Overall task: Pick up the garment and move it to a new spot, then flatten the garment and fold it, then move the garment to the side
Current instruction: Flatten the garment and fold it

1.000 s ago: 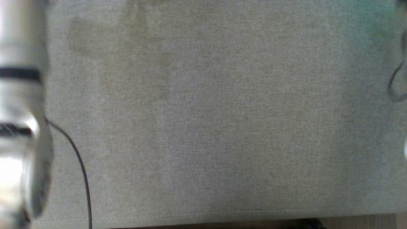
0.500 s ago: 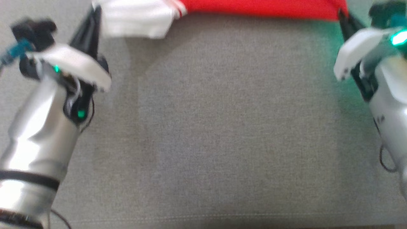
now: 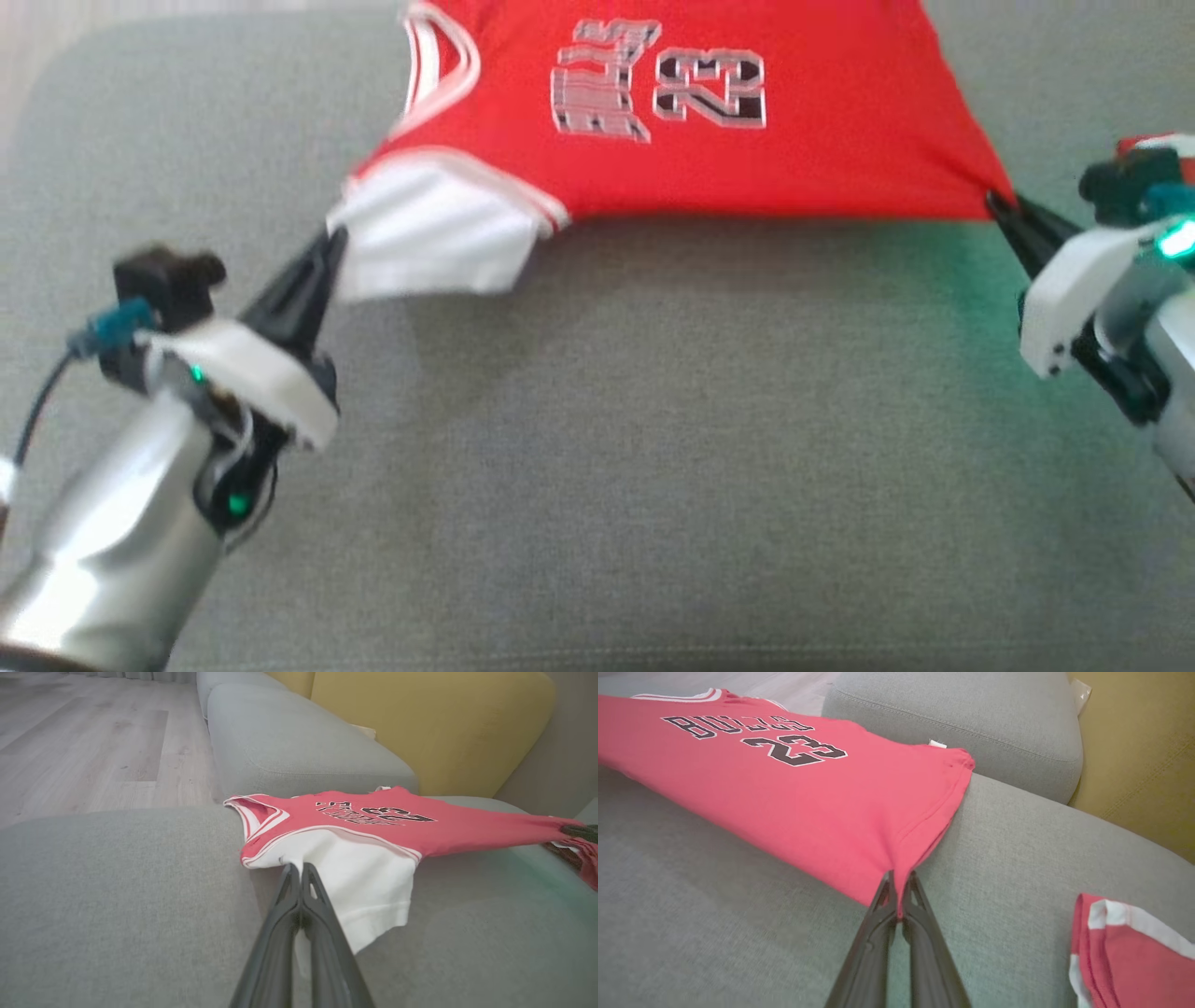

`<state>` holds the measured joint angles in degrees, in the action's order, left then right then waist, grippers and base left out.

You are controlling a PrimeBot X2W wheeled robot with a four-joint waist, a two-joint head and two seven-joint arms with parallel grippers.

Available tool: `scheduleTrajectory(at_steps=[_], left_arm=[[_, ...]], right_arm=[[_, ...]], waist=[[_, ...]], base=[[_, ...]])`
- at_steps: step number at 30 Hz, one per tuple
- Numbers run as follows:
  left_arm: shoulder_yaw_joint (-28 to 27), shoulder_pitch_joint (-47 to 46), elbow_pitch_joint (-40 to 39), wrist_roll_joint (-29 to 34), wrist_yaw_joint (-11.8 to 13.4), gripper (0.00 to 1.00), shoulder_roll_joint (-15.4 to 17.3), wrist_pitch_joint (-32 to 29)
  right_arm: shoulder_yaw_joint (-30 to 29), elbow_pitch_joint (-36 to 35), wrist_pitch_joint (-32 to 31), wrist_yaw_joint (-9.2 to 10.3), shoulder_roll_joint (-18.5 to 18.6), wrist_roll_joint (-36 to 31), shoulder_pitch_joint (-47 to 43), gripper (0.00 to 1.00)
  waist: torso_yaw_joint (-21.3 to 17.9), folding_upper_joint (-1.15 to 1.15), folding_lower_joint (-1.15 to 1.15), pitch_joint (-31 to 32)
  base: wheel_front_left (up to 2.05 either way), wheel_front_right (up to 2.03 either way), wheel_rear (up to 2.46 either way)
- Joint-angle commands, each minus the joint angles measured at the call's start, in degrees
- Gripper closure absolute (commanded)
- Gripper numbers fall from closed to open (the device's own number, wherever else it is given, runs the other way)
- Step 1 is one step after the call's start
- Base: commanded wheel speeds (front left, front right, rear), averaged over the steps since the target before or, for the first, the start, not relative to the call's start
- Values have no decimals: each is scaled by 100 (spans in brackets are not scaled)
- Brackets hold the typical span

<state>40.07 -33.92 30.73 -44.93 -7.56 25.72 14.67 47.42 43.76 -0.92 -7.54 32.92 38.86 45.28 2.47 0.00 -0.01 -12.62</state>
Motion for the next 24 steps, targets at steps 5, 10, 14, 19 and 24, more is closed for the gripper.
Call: scheduleTrajectory(at_steps=[5, 10, 14, 19, 24], left_arm=[[1, 414, -671, -277, 8, 100, 649, -44], [66, 856, -1129, -447, 12, 100, 896, -209], [99, 1332, -1695, -632, 102, 100, 1159, -404], [88, 1715, -2429, -773, 323, 100, 1467, -623], [6, 1598, -2805, -724, 492, 100, 1589, -725]], right_arm=[[476, -624, -129, 5, 671, 384, -397, 100], [688, -971, -299, 5, 956, 619, -630, 100], [862, -1402, -662, 5, 1245, 951, -913, 100], [856, -1892, -968, 5, 1611, 1209, -1143, 100], [671, -2017, -1129, 5, 1641, 1157, -1076, 100]], waist=[[-44, 0, 1, 547], [-34, 0, 1, 787], [-31, 0, 1, 961], [-34, 0, 1, 1035], [-80, 0, 1, 929]], base=[[0, 0, 0], [0, 0, 0], [0, 0, 0], [0, 0, 0], [0, 0, 0]])
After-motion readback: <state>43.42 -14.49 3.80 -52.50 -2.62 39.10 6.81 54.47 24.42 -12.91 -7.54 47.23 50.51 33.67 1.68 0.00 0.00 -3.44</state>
